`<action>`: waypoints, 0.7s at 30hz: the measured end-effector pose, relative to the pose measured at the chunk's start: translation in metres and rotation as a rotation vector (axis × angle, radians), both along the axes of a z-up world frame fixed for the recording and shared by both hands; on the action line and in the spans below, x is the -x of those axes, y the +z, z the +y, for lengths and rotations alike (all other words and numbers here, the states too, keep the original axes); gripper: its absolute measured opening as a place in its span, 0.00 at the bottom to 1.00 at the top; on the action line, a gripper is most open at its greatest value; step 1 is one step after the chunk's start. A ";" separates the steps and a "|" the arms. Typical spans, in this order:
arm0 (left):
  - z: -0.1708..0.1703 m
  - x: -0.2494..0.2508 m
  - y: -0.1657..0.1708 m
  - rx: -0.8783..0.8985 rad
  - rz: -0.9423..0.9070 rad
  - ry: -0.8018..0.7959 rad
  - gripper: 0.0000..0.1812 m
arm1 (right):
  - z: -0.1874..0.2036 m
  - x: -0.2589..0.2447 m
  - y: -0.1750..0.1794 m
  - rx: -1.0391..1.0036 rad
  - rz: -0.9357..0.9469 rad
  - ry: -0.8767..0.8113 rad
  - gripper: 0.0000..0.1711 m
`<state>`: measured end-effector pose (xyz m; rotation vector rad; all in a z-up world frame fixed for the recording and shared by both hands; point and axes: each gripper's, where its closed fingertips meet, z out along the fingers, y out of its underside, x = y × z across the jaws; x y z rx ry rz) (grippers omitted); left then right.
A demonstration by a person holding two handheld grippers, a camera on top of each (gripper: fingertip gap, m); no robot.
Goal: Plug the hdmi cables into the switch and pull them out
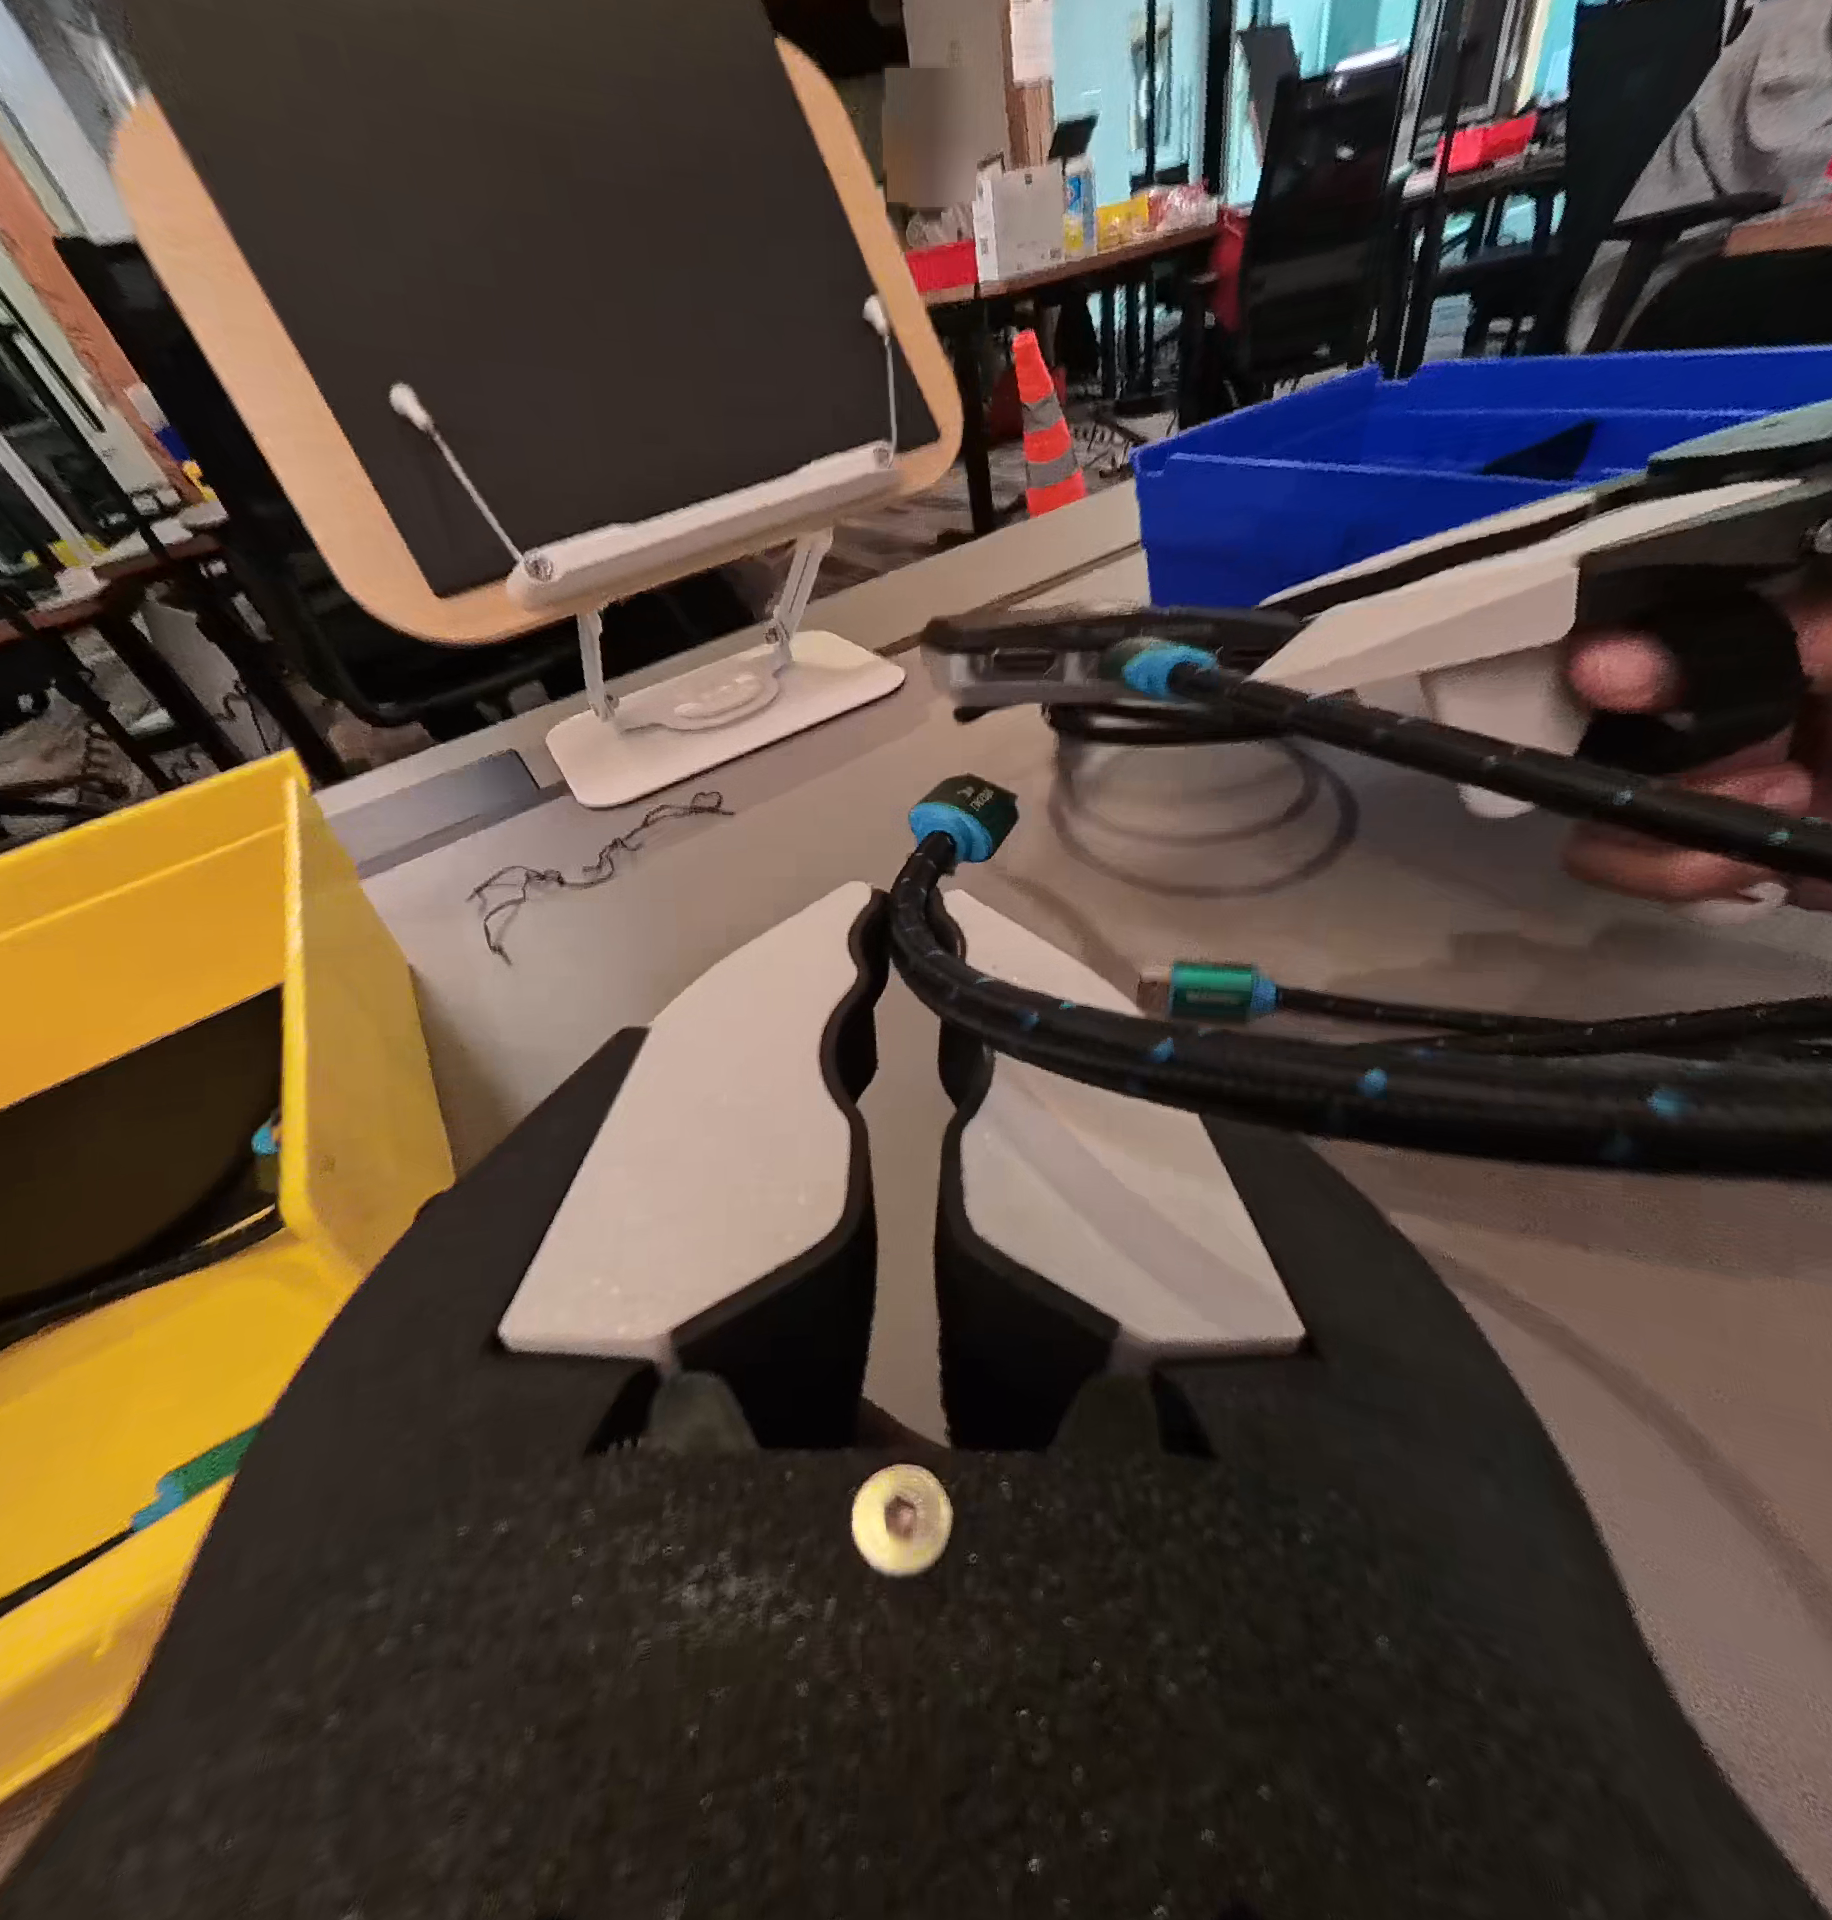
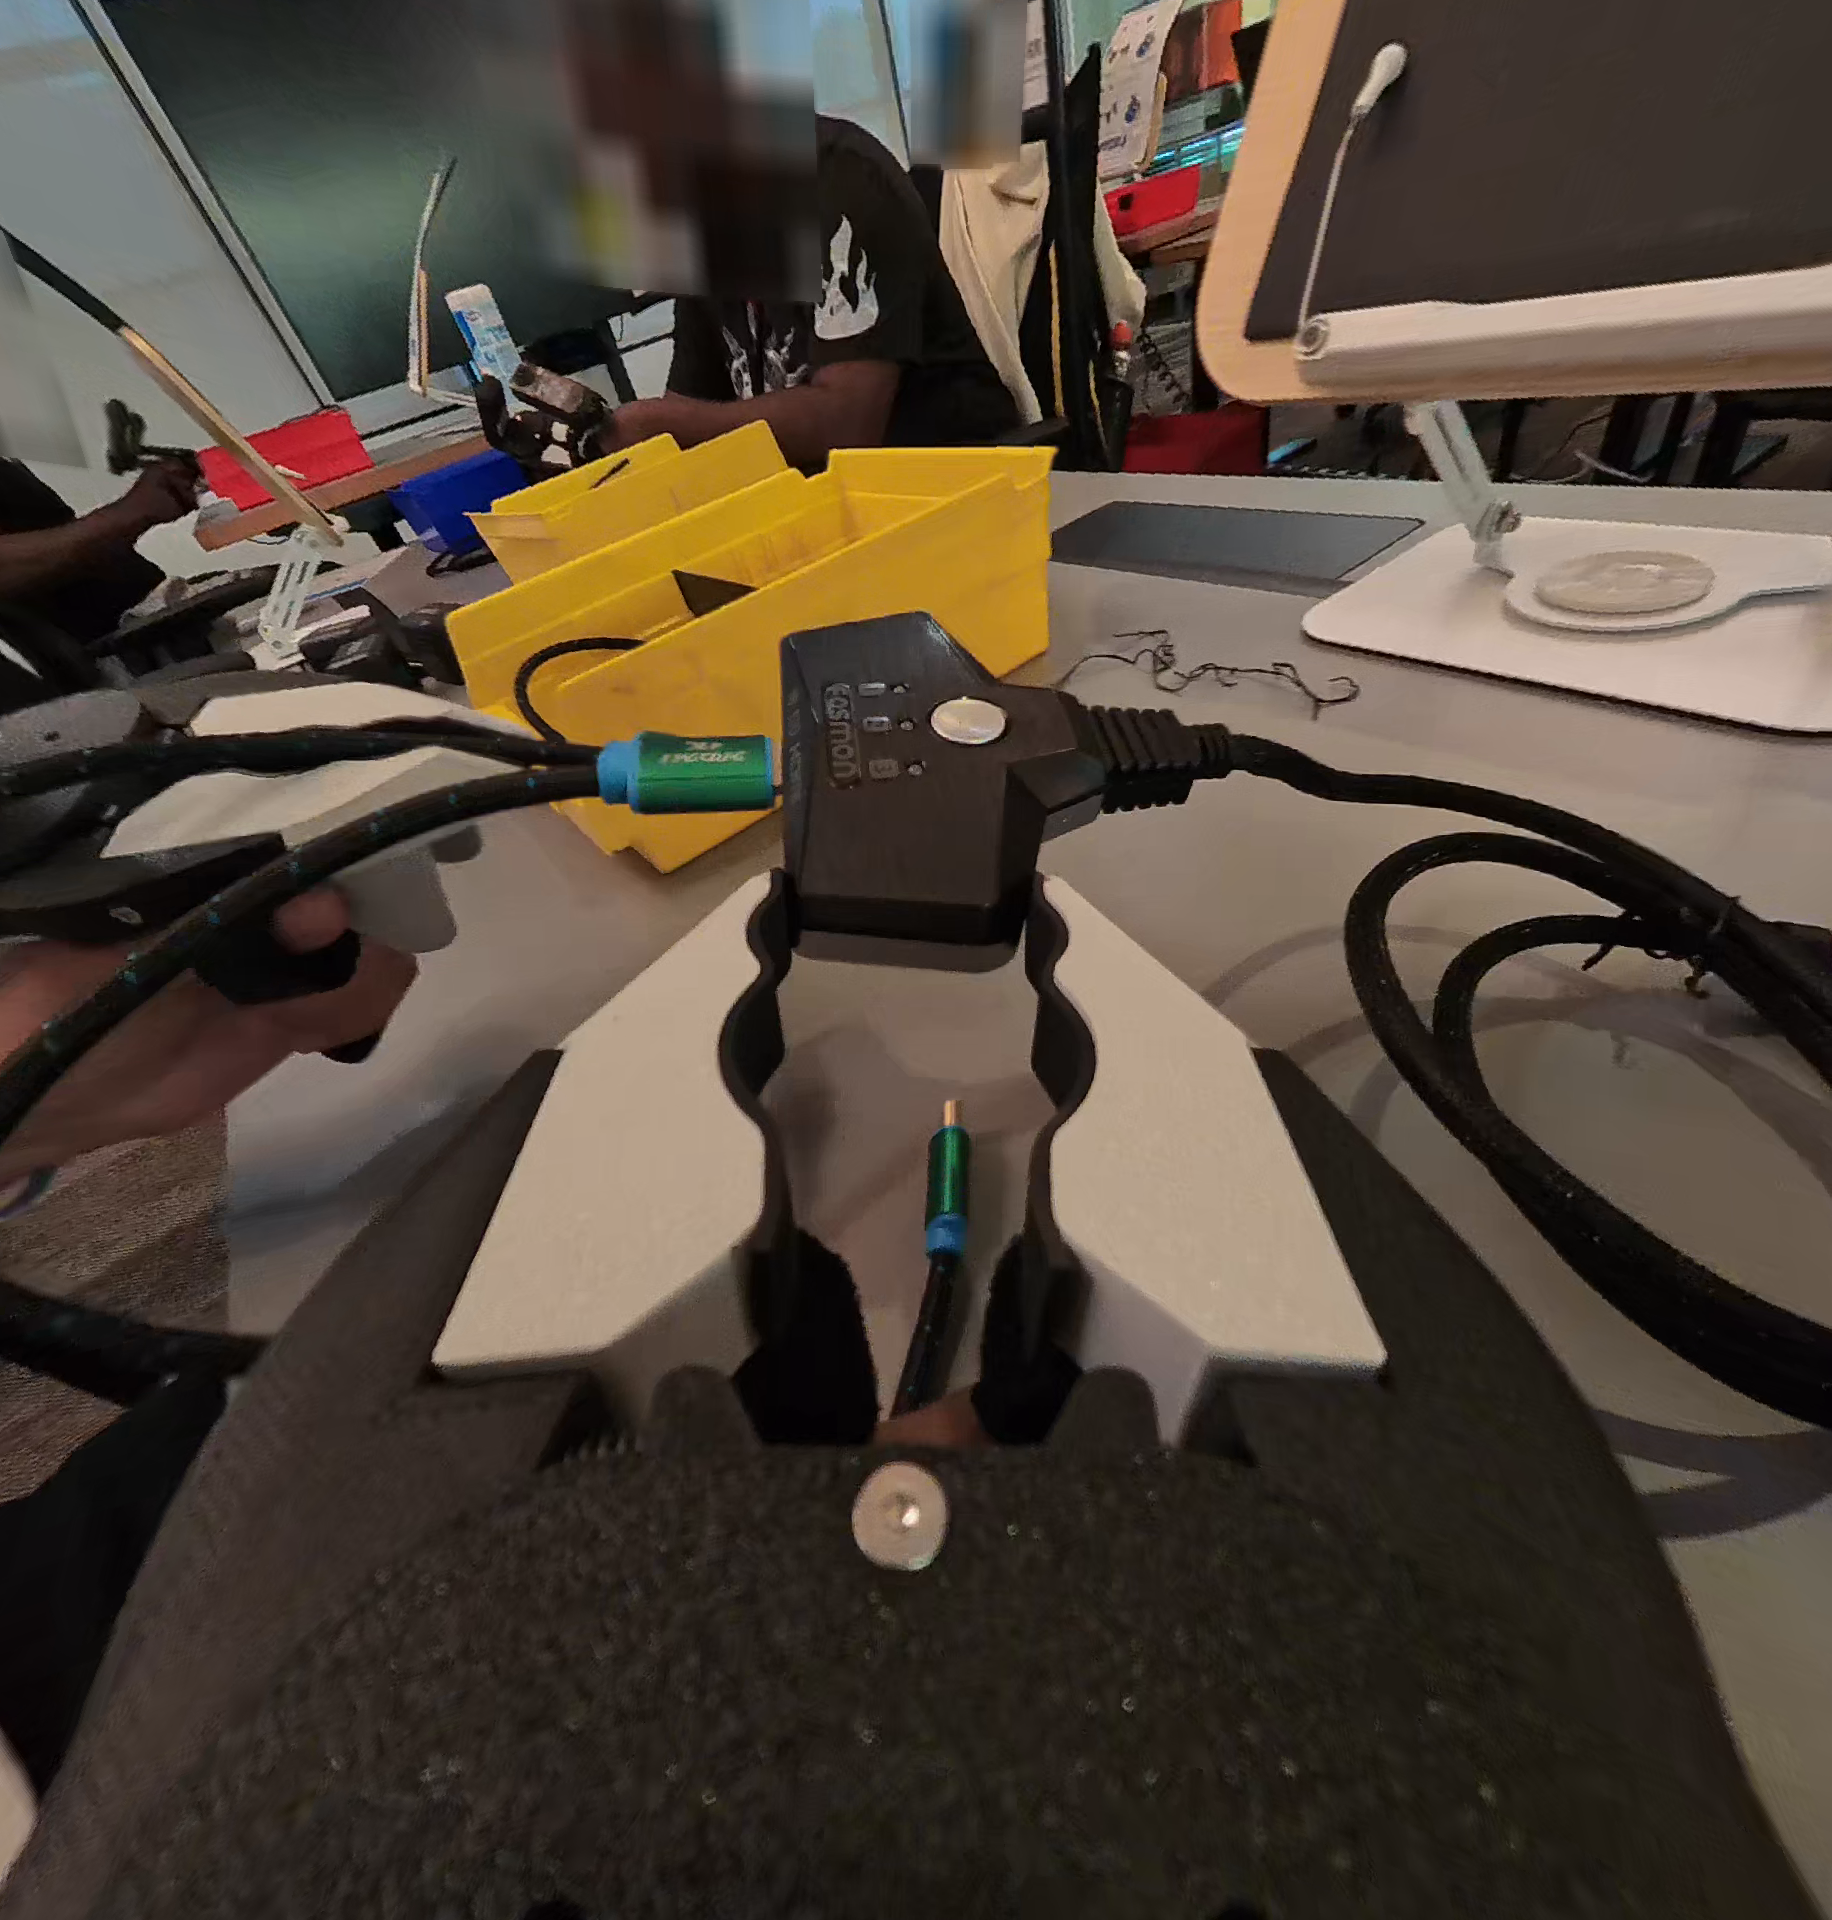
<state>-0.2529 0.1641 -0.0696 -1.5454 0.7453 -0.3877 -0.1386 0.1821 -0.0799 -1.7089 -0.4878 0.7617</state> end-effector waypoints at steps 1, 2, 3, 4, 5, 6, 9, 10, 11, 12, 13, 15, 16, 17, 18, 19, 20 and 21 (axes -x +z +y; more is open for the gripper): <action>-0.002 -0.003 0.002 -0.015 -0.004 -0.009 0.03 | -0.001 0.003 0.001 0.005 0.008 0.008 0.26; -0.004 -0.006 0.005 -0.037 -0.012 -0.017 0.03 | -0.002 0.005 0.001 0.013 0.016 0.013 0.26; -0.006 -0.009 0.006 -0.048 -0.009 -0.028 0.03 | -0.002 0.007 0.000 0.022 0.024 0.014 0.26; -0.007 -0.011 0.004 -0.048 0.002 -0.030 0.03 | -0.002 0.008 0.000 0.029 0.035 0.009 0.26; -0.008 -0.012 0.004 -0.057 0.000 -0.025 0.03 | -0.002 0.009 0.000 0.032 0.046 0.003 0.26; -0.010 -0.015 0.004 -0.062 -0.001 -0.037 0.03 | -0.002 0.010 0.000 0.034 0.050 -0.003 0.26; -0.018 -0.025 0.003 -0.084 0.000 -0.070 0.03 | 0.001 0.013 0.002 0.034 0.071 -0.038 0.26; -0.021 -0.028 0.003 -0.090 -0.005 -0.079 0.03 | 0.002 0.013 0.003 0.030 0.074 -0.058 0.26; -0.022 -0.030 0.004 -0.101 -0.014 -0.073 0.03 | 0.003 0.014 0.003 0.028 0.076 -0.067 0.26; -0.022 -0.031 0.004 -0.104 -0.013 -0.058 0.03 | 0.003 0.016 0.002 0.027 0.071 -0.069 0.26; -0.022 -0.031 0.003 -0.101 -0.011 -0.043 0.03 | 0.003 0.016 0.000 0.022 0.061 -0.080 0.26; -0.020 -0.031 0.003 -0.096 -0.026 -0.019 0.03 | 0.005 0.016 0.000 0.006 0.057 -0.095 0.26; -0.019 -0.031 0.003 -0.090 -0.035 -0.015 0.03 | 0.005 0.015 -0.001 -0.001 0.058 -0.100 0.26; -0.018 -0.031 0.004 -0.085 -0.045 -0.009 0.03 | 0.006 0.015 -0.002 -0.005 0.055 -0.101 0.26; -0.018 -0.031 0.002 -0.071 -0.052 -0.013 0.03 | 0.006 0.016 -0.003 -0.005 0.054 -0.100 0.26; -0.017 -0.030 0.002 -0.054 -0.072 -0.018 0.03 | 0.006 0.015 -0.004 -0.006 0.055 -0.098 0.26; -0.017 -0.030 0.002 -0.038 -0.094 -0.023 0.03 | 0.005 0.015 -0.004 -0.009 0.054 -0.091 0.26; -0.016 -0.029 0.003 -0.024 -0.115 -0.034 0.03 | 0.005 0.015 -0.004 -0.018 0.049 -0.082 0.26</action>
